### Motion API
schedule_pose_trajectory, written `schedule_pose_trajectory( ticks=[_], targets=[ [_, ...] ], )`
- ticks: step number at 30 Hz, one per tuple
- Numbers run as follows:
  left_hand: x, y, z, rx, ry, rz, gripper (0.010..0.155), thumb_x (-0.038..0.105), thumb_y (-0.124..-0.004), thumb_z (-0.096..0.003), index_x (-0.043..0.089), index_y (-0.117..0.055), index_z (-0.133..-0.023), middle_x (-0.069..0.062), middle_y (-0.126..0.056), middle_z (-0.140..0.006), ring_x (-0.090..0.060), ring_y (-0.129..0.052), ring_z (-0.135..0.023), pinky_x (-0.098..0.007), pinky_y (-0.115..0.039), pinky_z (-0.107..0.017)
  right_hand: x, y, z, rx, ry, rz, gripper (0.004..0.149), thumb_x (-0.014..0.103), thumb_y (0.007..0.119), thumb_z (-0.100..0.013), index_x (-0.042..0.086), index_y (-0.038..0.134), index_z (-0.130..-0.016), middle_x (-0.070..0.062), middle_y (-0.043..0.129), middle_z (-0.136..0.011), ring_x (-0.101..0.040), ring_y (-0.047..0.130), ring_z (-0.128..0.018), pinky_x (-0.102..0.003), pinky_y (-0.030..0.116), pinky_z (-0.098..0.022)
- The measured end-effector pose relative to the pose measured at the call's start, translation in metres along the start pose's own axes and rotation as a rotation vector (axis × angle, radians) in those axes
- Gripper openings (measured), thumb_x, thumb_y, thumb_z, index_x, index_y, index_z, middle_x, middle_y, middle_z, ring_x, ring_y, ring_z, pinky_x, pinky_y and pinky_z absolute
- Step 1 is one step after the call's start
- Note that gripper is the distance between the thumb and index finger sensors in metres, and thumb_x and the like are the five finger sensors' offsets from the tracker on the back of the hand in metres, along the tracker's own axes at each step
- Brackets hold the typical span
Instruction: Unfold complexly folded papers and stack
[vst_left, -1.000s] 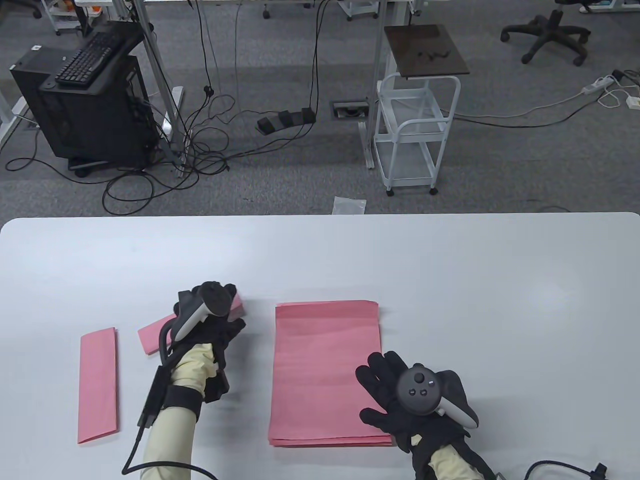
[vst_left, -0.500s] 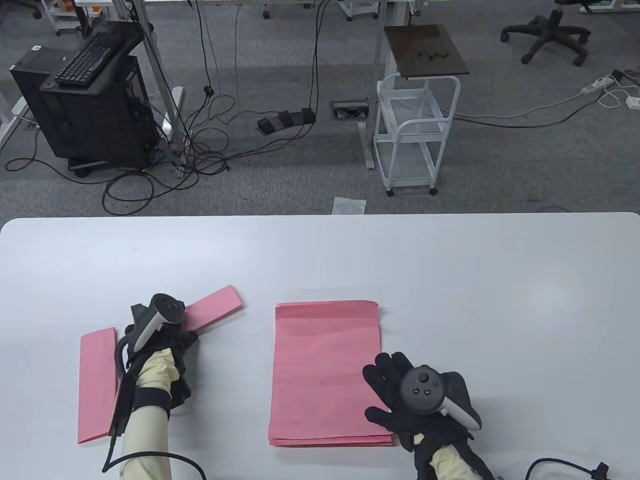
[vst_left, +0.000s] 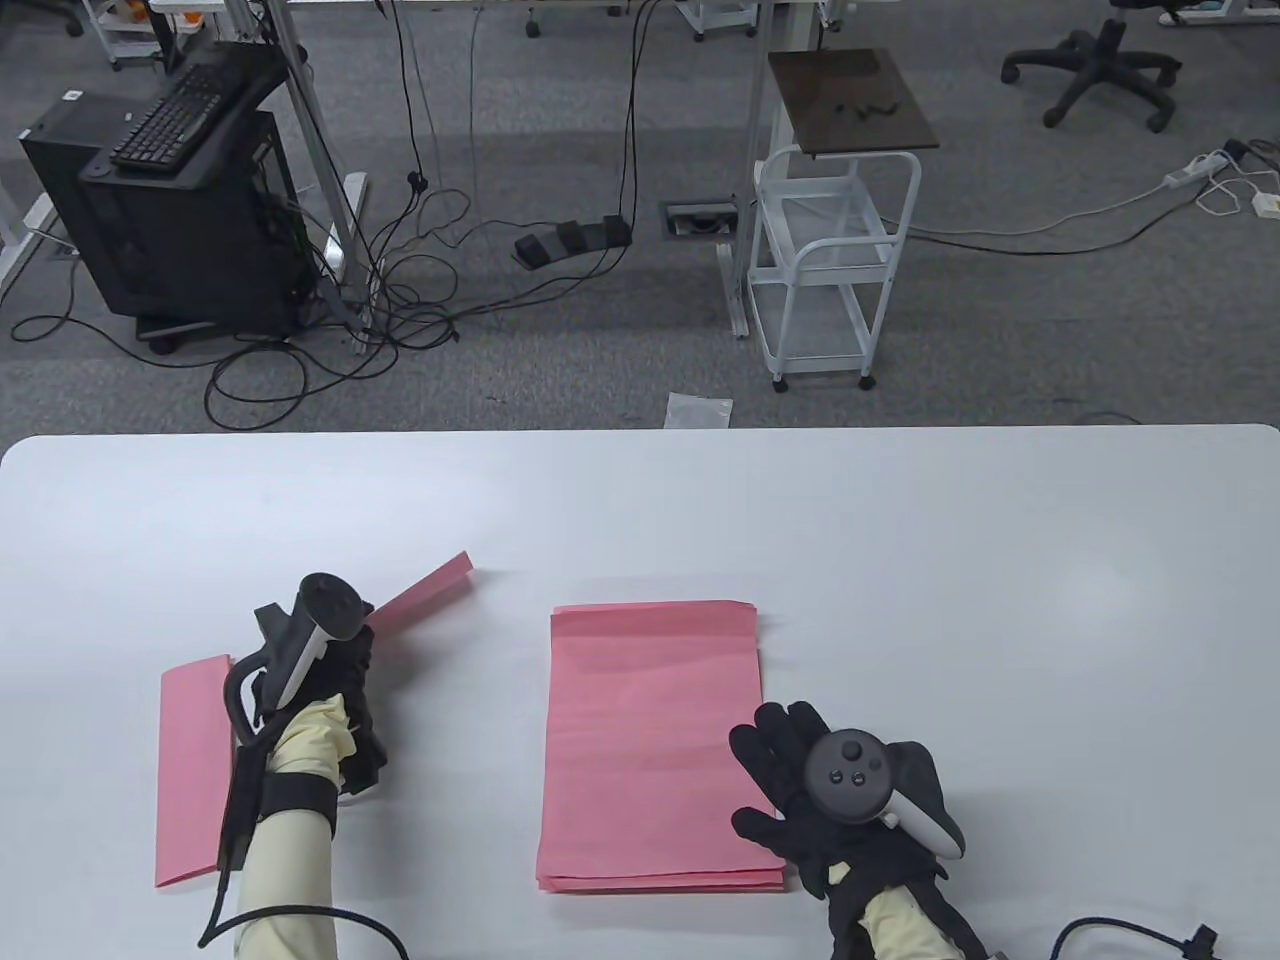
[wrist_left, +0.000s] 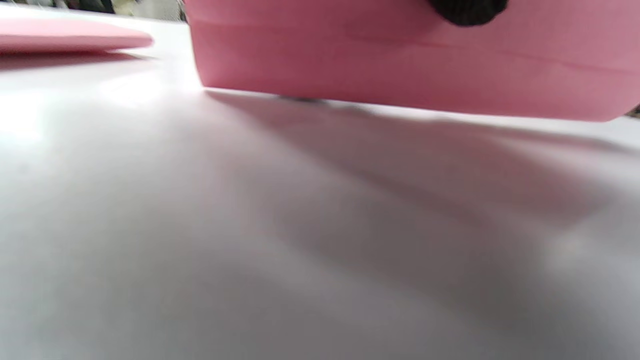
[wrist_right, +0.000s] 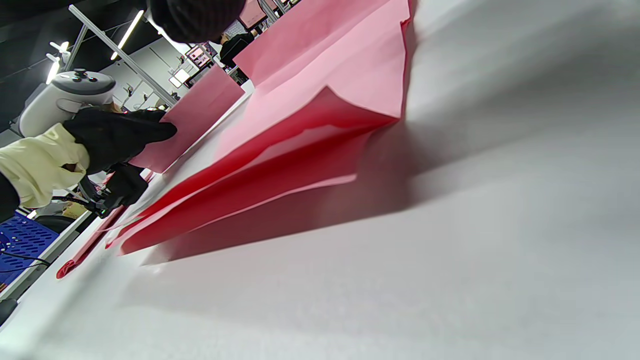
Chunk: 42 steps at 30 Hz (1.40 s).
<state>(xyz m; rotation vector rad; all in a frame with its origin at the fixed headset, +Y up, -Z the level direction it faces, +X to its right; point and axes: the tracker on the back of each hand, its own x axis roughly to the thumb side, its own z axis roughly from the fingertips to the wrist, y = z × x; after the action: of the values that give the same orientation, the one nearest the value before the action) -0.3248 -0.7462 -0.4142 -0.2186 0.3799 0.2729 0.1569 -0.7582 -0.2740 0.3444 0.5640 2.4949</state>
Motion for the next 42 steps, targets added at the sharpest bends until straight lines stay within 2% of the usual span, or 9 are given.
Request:
schedule_pose_trajectory(
  ticks=[4, 9, 14, 19, 26, 34, 38, 40, 42],
  targets=[
    [0.030, 0.015, 0.021, -0.099, -0.204, 0.148, 0.042, 0.043, -0.067, -0.0536, 0.034, -0.075, -0.094, 0.003, -0.088, -0.098, -0.026, -0.087, -0.092, -0.052, -0.057, -0.077, -0.001, -0.006, -0.004, -0.063, 0.019, -0.011, 0.070, 0.049, 0.065, -0.051, 0.044, 0.023, -0.106, 0.015, 0.005, -0.116, -0.009, -0.013, -0.101, -0.048, -0.012, -0.067],
    [0.077, 0.025, 0.059, -0.145, -0.443, 0.115, 0.041, 0.043, -0.069, -0.0532, 0.028, -0.081, -0.090, -0.001, -0.095, -0.090, -0.027, -0.094, -0.084, -0.051, -0.063, -0.073, 0.006, -0.020, -0.009, -0.182, 0.024, -0.041, 0.079, 0.044, 0.073, -0.049, 0.049, 0.015, -0.101, 0.013, 0.008, -0.117, -0.013, -0.007, -0.104, -0.050, -0.009, -0.069],
    [0.122, 0.014, 0.098, -0.360, -0.640, 0.054, 0.042, 0.043, -0.070, -0.0535, 0.024, -0.083, -0.089, -0.004, -0.097, -0.087, -0.028, -0.097, -0.078, -0.050, -0.065, -0.071, 0.018, -0.032, -0.016, -0.253, -0.080, -0.156, 0.081, 0.039, 0.076, -0.048, 0.051, 0.015, -0.100, 0.013, 0.012, -0.118, -0.016, 0.000, -0.108, -0.053, -0.007, -0.071],
    [0.145, 0.000, 0.124, -0.448, -0.737, -0.032, 0.043, 0.044, -0.070, -0.0534, 0.023, -0.083, -0.088, -0.005, -0.097, -0.085, -0.028, -0.097, -0.077, -0.050, -0.066, -0.070, 0.025, -0.036, -0.022, -0.261, -0.169, -0.143, 0.084, 0.036, 0.078, -0.047, 0.054, 0.015, -0.099, 0.015, 0.016, -0.119, -0.016, 0.008, -0.111, -0.055, -0.004, -0.073],
    [0.158, -0.014, 0.137, -0.585, -0.782, -0.015, 0.042, 0.044, -0.070, -0.0535, 0.022, -0.083, -0.087, -0.005, -0.097, -0.083, -0.028, -0.097, -0.075, -0.050, -0.066, -0.070, 0.024, -0.037, -0.023, -0.247, -0.317, -0.110, 0.078, 0.028, 0.082, -0.045, 0.047, 0.033, -0.103, 0.013, 0.050, -0.110, -0.016, 0.043, -0.108, -0.055, 0.015, -0.079],
    [0.166, -0.025, 0.137, -0.659, -0.782, -0.033, 0.044, 0.045, -0.069, -0.0537, 0.021, -0.081, -0.089, -0.006, -0.095, -0.085, -0.030, -0.095, -0.077, -0.051, -0.063, -0.071, 0.023, -0.039, -0.021, -0.324, -0.414, -0.189, 0.064, 0.019, 0.081, -0.045, 0.028, 0.056, -0.103, -0.003, 0.079, -0.073, -0.029, 0.081, -0.065, -0.055, 0.048, -0.075],
    [0.152, -0.019, 0.127, -0.655, -0.758, 0.038, 0.052, 0.049, -0.068, -0.0531, 0.025, -0.071, -0.099, -0.006, -0.086, -0.097, -0.032, -0.087, -0.089, -0.054, -0.056, -0.075, 0.018, -0.041, -0.020, -0.336, -0.404, -0.245, 0.060, 0.019, 0.081, -0.045, 0.022, 0.061, -0.101, -0.006, 0.081, -0.071, -0.031, 0.083, -0.061, -0.057, 0.049, -0.074],
    [0.132, -0.013, 0.116, -0.663, -0.726, 0.115, 0.062, 0.050, -0.071, -0.0521, 0.026, -0.059, -0.107, -0.007, -0.073, -0.109, -0.034, -0.079, -0.097, -0.056, -0.052, -0.076, 0.010, -0.043, -0.019, -0.342, -0.384, -0.306, 0.059, 0.019, 0.080, -0.045, 0.021, 0.062, -0.101, -0.006, 0.081, -0.071, -0.031, 0.083, -0.061, -0.058, 0.049, -0.074],
    [0.105, -0.007, 0.101, -0.634, -0.676, 0.223, 0.077, 0.052, -0.075, -0.0508, 0.029, -0.037, -0.113, -0.011, -0.038, -0.121, -0.038, -0.057, -0.108, -0.058, -0.045, -0.078, 0.003, -0.046, -0.019, -0.366, -0.362, -0.361, 0.059, 0.019, 0.080, -0.046, 0.021, 0.062, -0.101, -0.007, 0.081, -0.071, -0.031, 0.083, -0.062, -0.058, 0.048, -0.074]
  ],
)
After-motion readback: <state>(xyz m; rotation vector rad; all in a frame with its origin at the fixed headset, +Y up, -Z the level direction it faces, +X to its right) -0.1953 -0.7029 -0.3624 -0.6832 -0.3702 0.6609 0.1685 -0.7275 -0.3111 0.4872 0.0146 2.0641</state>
